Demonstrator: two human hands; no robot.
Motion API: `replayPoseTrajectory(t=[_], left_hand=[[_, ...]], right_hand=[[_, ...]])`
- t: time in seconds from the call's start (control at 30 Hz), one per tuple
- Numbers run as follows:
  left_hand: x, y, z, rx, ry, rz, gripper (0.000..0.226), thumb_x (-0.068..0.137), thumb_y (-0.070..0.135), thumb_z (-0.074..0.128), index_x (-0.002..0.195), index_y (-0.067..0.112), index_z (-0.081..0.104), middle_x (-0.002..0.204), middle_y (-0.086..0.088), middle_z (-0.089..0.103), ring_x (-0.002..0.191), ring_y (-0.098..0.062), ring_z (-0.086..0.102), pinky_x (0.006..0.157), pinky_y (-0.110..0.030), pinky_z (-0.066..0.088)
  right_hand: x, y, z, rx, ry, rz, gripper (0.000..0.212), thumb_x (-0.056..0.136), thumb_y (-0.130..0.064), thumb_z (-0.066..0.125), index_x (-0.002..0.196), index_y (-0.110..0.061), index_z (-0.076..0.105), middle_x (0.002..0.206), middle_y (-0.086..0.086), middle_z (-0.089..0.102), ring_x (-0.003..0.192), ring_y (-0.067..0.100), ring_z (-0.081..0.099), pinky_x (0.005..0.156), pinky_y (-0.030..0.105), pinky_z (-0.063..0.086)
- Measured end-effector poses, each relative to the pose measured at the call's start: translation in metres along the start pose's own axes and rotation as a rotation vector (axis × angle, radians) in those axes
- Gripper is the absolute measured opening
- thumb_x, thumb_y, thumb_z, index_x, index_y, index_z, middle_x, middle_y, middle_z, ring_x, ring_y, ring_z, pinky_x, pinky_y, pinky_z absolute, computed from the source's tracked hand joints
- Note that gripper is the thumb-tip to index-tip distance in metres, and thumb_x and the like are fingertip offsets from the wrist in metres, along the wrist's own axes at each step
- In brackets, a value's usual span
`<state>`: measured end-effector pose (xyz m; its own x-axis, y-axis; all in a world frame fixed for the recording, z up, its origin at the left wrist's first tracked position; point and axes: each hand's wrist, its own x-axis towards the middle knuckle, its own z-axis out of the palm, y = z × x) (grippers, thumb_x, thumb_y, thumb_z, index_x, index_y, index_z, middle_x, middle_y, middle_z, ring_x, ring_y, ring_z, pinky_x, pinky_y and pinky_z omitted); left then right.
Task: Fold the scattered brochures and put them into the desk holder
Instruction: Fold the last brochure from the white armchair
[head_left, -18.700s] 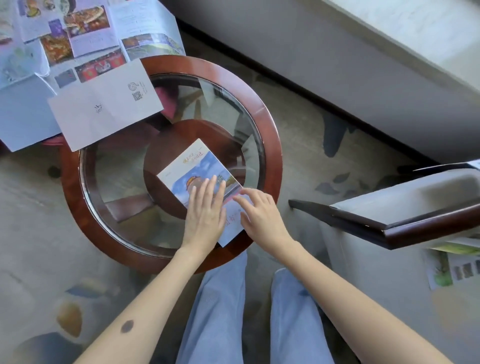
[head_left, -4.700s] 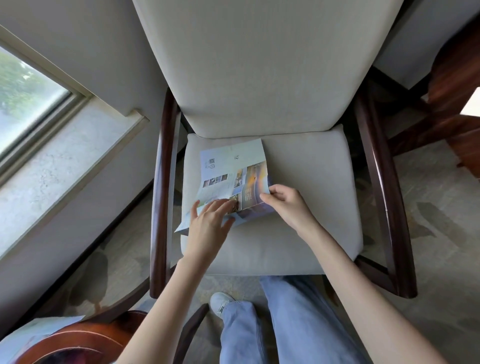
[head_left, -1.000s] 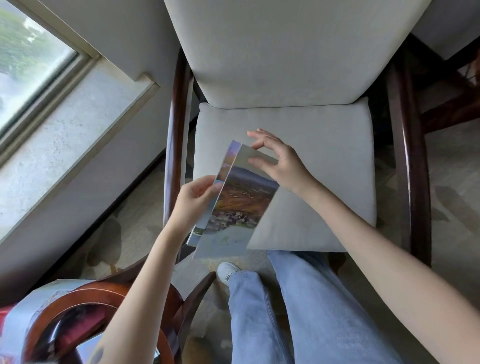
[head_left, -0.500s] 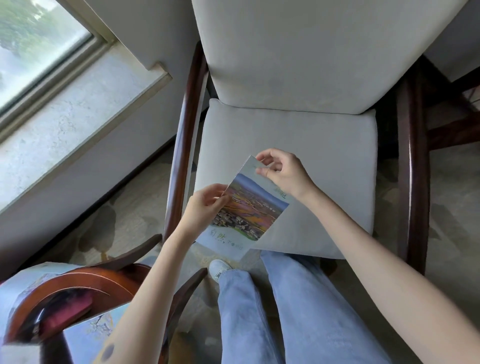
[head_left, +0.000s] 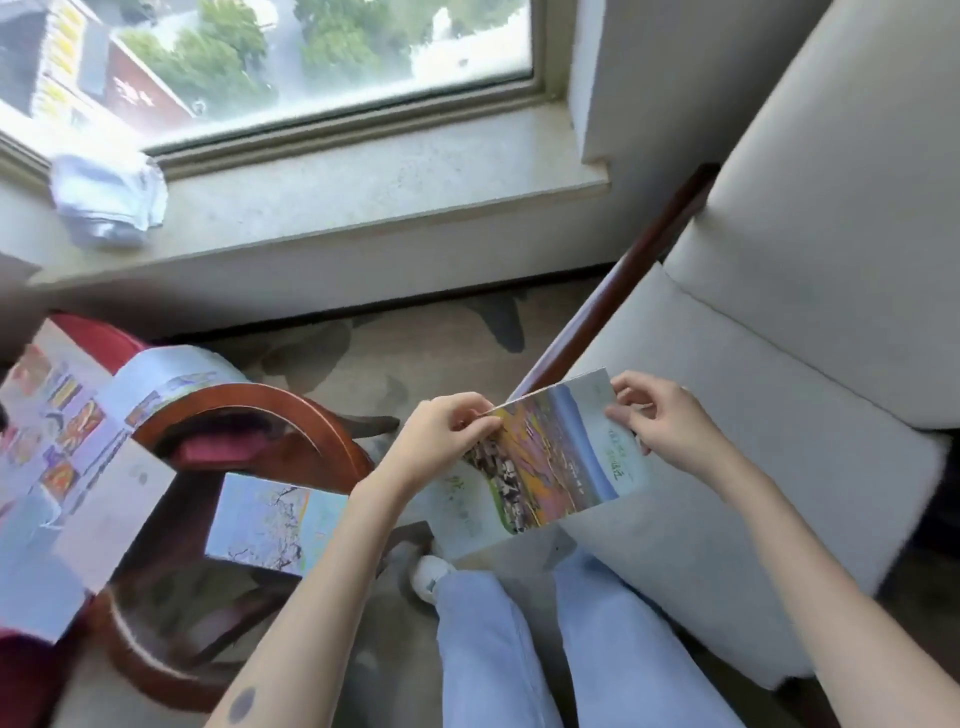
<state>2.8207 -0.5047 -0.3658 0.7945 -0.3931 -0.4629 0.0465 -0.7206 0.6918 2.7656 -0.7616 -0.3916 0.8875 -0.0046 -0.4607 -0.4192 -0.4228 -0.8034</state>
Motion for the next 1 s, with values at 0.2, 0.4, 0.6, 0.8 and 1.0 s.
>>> replayPoseTrajectory(t=[0.2,0.4,0.6,0.8,1.0], left_hand=[[-0.079,-0.120,-0.066,-0.153,0.276,-0.207,0.007,0.084,0.022,0.068,0.079,0.019,0.070,0.077,0.009,0.068,0.070,0.009,0.058,0.063,-0.006,0.041],[-0.149,-0.236,-0.096,-0.635,0.604,-0.488,0.009,0.086,0.018,0.065,0.095,0.021,0.065,0.098,-0.001,0.067,0.087,-0.013,0.061,0.068,-0.024,0.047],[-0.192,-0.323,-0.095,-0.994,0.650,-0.736,0.031,0.094,0.013,0.053,0.121,-0.002,0.053,0.105,-0.019,0.065,0.062,-0.005,0.066,0.059,-0.019,0.057],[-0.192,-0.380,-0.108,-0.552,0.679,-0.769,0.012,0.087,0.012,0.059,0.095,0.015,0.068,0.080,-0.008,0.069,0.060,-0.015,0.064,0.075,-0.029,0.053],[-0.160,-0.400,-0.102,-0.378,0.591,-0.774,0.020,0.085,0.015,0.061,0.103,0.011,0.068,0.083,-0.004,0.068,0.078,-0.022,0.064,0.078,-0.033,0.051]], right_hand=[[0.026,-0.049,0.099,-0.045,-0.081,-0.033,0.013,0.088,-0.019,0.062,0.083,-0.030,0.057,0.078,-0.008,0.062,0.073,0.011,0.062,0.045,0.014,0.042],[0.045,-0.090,0.232,-0.133,-0.202,-0.016,0.007,0.087,-0.018,0.060,0.082,-0.022,0.058,0.080,-0.004,0.067,0.078,0.020,0.064,0.066,0.039,0.052],[0.051,-0.100,0.346,-0.011,-0.113,0.092,0.006,0.090,-0.006,0.055,0.086,-0.010,0.054,0.084,0.009,0.064,0.066,0.015,0.061,0.040,0.015,0.046],[0.027,-0.071,0.415,-0.090,-0.129,0.267,0.008,0.086,-0.009,0.058,0.082,-0.002,0.059,0.073,0.006,0.065,0.065,0.017,0.060,0.052,0.018,0.050],[0.020,-0.048,0.427,-0.171,-0.144,0.423,0.014,0.086,-0.015,0.060,0.077,-0.005,0.060,0.078,0.006,0.069,0.079,0.023,0.066,0.077,0.044,0.056]])
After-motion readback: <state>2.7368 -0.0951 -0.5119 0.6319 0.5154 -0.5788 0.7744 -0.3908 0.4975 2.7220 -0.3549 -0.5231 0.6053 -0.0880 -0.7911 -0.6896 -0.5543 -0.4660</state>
